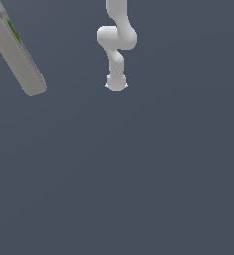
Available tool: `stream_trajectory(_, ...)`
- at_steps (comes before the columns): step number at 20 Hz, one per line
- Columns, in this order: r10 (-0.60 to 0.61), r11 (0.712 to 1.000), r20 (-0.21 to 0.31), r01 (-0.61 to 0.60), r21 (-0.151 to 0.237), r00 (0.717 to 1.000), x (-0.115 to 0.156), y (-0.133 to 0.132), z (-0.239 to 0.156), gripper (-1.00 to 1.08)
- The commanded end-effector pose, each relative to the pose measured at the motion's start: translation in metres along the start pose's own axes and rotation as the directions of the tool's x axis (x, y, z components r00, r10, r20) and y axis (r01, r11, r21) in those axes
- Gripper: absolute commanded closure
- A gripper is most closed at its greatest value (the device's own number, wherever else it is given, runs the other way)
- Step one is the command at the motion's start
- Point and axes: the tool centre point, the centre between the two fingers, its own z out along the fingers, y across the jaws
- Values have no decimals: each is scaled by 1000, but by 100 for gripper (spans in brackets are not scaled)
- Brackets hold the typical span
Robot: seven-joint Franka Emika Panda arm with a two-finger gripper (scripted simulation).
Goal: Pick up the object and move it to a goal position.
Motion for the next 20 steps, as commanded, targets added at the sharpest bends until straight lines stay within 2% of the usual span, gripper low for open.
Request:
stream_trajectory(1, -11, 1000, -16, 11, -6, 1000, 3, 3, -11, 108)
stream_trajectory(12, -4, 1000, -8, 4, 4, 1000, 1, 5, -5, 108)
stream_trajectory(20, -4, 1000, -8, 4, 4, 1000, 22, 6, -3, 108)
